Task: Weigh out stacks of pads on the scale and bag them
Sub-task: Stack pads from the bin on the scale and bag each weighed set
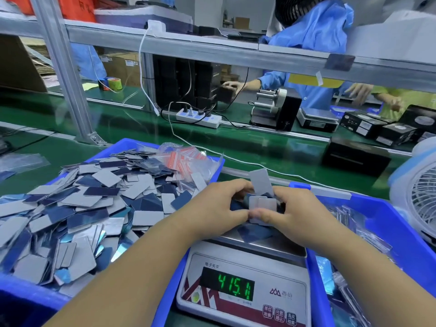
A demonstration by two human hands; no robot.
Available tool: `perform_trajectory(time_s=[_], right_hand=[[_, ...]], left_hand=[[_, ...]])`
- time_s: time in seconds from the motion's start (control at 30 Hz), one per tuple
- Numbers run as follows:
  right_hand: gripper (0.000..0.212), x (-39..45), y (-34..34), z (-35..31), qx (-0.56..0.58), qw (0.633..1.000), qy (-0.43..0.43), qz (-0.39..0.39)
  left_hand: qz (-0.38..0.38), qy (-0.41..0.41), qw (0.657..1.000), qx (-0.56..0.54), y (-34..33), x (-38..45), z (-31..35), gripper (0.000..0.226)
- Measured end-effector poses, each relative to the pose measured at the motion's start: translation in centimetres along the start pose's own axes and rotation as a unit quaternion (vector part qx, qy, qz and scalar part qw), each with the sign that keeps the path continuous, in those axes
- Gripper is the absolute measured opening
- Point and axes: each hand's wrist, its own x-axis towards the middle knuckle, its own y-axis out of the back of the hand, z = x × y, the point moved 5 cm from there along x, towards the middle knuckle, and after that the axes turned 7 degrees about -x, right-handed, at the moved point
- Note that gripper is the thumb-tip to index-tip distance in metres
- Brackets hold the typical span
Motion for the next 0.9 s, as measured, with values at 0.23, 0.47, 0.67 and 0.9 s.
perform_trajectory(time_s=[0.23,0.47,0.67,0.9], right_hand=[[0.025,-0.2,-0.5,-1.1,0.006,0.999,0.047,0.016],[0.026,0.0,0.5,0.2,-0.013,0.998,0.009,0.061],[0.018,-0.1,0.7,1.2,-0.024,0.999,-0.016,0.044],[0.015,-0.4,0.7,0.2,-0.037,0.998,0.051,0.03]], left_hand=[[-0.008,-0.012,0.999,0.03,-0.6,0.1,-0.2,0.049],[0.0,0.006,1.0,0.009,0.0,-0.3,-0.5,0.068],[-0.055,0.025,0.991,0.121,-0.8,-0.9,-0.6,0.097],[-0.041,0.019,0.997,0.058,0.3,-0.8,-0.7,0.063]])
